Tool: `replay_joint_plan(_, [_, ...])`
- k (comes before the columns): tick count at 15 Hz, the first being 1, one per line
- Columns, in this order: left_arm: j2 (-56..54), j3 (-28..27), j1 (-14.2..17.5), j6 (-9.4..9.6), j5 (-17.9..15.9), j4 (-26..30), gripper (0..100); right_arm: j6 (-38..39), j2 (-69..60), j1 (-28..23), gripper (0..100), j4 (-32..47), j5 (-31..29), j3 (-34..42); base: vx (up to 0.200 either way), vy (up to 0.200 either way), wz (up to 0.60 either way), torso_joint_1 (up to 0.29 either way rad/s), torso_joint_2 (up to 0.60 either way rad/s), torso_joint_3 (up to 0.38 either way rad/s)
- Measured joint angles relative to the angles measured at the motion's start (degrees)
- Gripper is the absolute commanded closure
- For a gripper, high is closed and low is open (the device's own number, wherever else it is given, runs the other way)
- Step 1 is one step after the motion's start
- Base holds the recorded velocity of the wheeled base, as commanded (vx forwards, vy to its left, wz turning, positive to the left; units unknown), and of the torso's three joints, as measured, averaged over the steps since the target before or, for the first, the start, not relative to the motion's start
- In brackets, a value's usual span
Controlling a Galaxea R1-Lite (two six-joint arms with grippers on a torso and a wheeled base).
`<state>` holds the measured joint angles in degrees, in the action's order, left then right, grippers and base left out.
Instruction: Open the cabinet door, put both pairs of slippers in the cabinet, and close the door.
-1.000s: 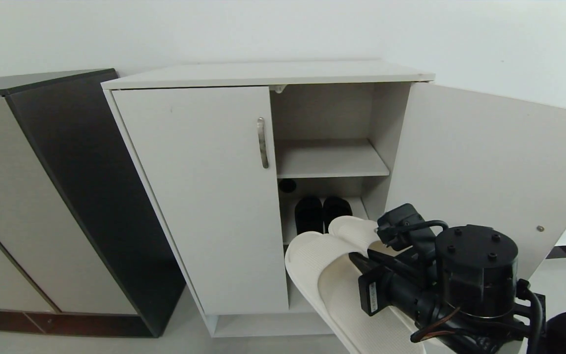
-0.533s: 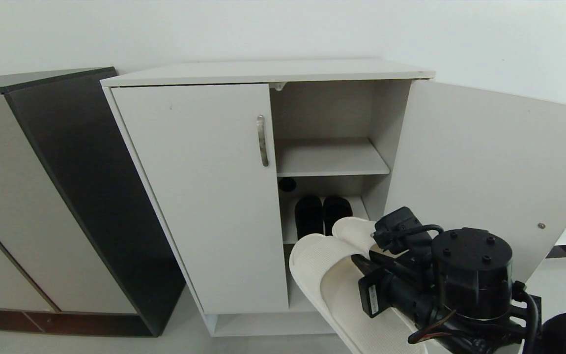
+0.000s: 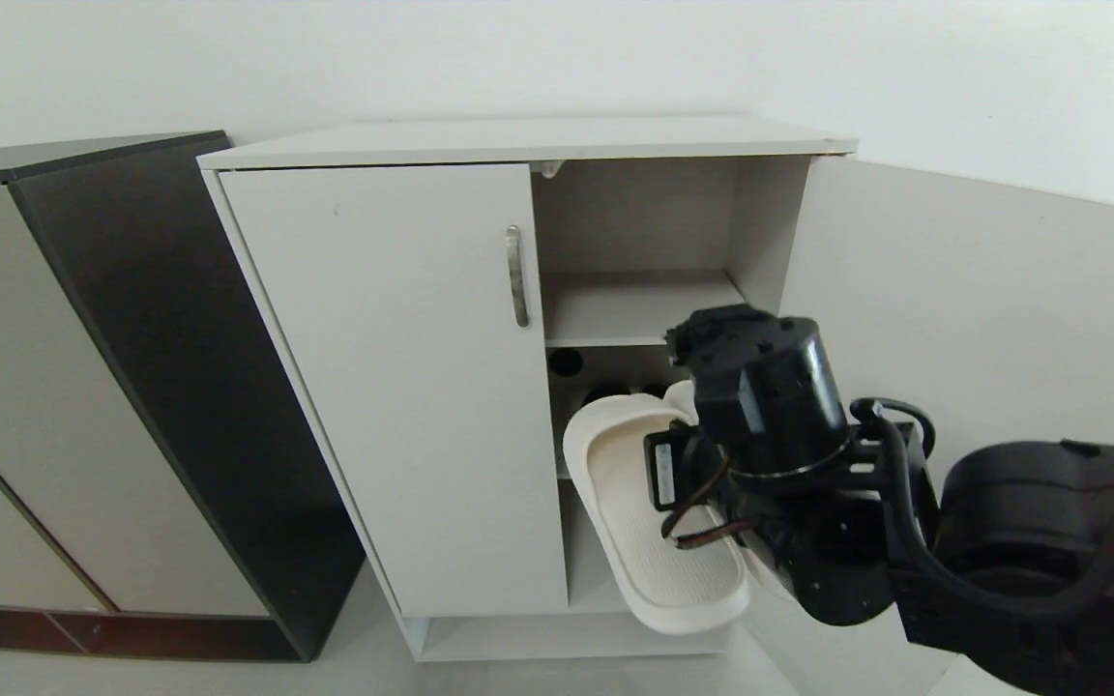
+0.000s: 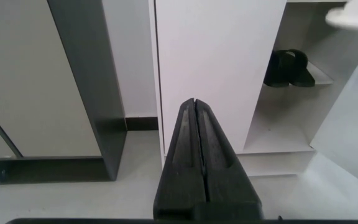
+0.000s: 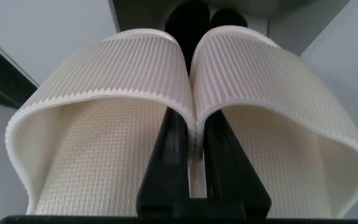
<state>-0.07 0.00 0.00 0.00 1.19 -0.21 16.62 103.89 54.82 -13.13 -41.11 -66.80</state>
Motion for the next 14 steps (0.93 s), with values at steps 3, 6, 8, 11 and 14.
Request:
replay_joint_plan(3, [0.0, 0.0, 0.0, 0.00, 0.1, 0.0, 100, 1.8, 2.6, 0.9, 100, 7.3, -7.5, -11.6, 0.000, 0.000, 0.00, 0.000, 0.00, 0.000])
replay_joint_plan(6, [0.0, 0.0, 0.0, 0.11, 0.0, 0.0, 100, 1.7, 4.3, 0.9, 100, 7.5, -8.0, -14.0, 0.000, 0.000, 0.00, 0.000, 0.00, 0.000])
replay_joint_plan(8, [0.0, 0.0, 0.0, 0.00, 0.0, 0.0, 100, 1.7, 4.7, 0.4, 100, 7.5, -7.9, -14.2, 0.200, 0.000, 0.00, -0.002, 0.00, 0.007])
replay_joint_plan(11, [0.0, 0.0, 0.0, 0.00, 0.0, 0.0, 100, 1.6, 4.9, 0.1, 100, 7.4, -8.0, -14.3, 0.200, 0.000, 0.00, -0.002, 0.00, 0.009])
replay_joint_plan(14, [0.0, 0.0, 0.0, 0.10, 0.0, 0.0, 100, 1.3, 5.0, 0.1, 100, 7.3, -8.0, -14.3, 0.200, 0.000, 0.00, 0.001, 0.00, 0.001])
